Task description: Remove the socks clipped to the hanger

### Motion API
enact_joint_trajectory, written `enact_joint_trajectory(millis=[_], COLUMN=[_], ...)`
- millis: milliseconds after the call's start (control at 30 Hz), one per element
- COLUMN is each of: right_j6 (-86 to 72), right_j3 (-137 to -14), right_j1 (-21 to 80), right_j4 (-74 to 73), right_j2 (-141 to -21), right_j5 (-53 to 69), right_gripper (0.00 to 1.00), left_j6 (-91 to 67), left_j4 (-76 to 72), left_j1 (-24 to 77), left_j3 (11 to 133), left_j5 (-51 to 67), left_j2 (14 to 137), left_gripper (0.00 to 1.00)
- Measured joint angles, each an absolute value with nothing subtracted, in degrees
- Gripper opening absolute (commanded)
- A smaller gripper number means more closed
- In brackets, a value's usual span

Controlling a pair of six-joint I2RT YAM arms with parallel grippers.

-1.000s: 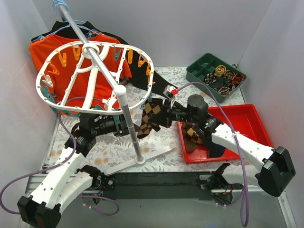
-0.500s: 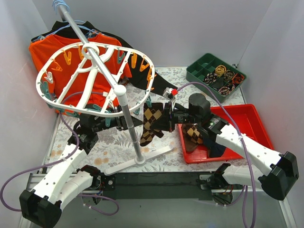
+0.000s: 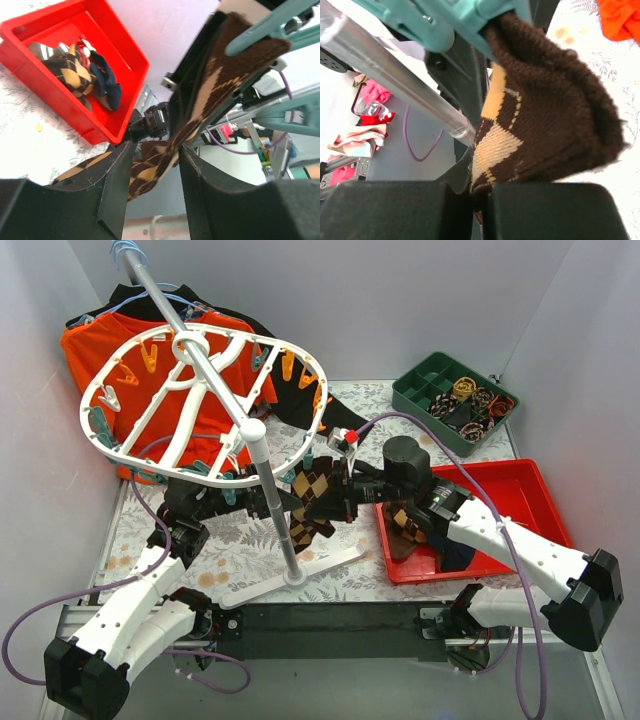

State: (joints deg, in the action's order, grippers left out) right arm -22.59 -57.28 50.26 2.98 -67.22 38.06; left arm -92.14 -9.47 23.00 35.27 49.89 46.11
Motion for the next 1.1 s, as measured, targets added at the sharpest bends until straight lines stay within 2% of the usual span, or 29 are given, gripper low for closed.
enact_joint_trajectory(millis=[100,133,267,433,733,867,1100], right_j6=[-22.5,-22.5,-22.3,-21.6,-18.9,-16.3,-11.8], right_j3=[-57.4,-57.4,-57.4,-57.4,-61.3,-67.5,-74.7], right_j1=[51.1,51.3,51.6,51.6,51.5,51.4,51.4], right_j4=[2.9,2.9,2.7,-0.4,-6.2,-6.7,-6.0], right_j2=[-67.9,-68.0,-67.9,-66.6,-63.5,-64.3,-67.2], right_j5=[37.2,37.0,35.8,32.3,24.3,23.2,23.8], right_gripper=[0.08,0.10,0.34,0.59,0.62,0.76,0.77], left_j6=[-93.3,-93.7,-94.9,-95.9,-96.9,-97.4,-98.0], left_j4=[-10.9,-11.2,-11.6,-11.1,-8.9,-8.6,-8.1], left_j1=[23.0,23.0,23.0,23.0,23.0,23.0,23.0], left_j3=[35.2,35.2,35.2,35.2,35.2,35.2,35.2], left_j5=[50.9,51.3,51.9,52.7,54.2,54.7,55.2], left_j2=[46.1,46.0,46.0,46.0,45.7,45.3,45.0], left_gripper=[0.26,0.19,0.06,0.01,0.01,0.01,0.01])
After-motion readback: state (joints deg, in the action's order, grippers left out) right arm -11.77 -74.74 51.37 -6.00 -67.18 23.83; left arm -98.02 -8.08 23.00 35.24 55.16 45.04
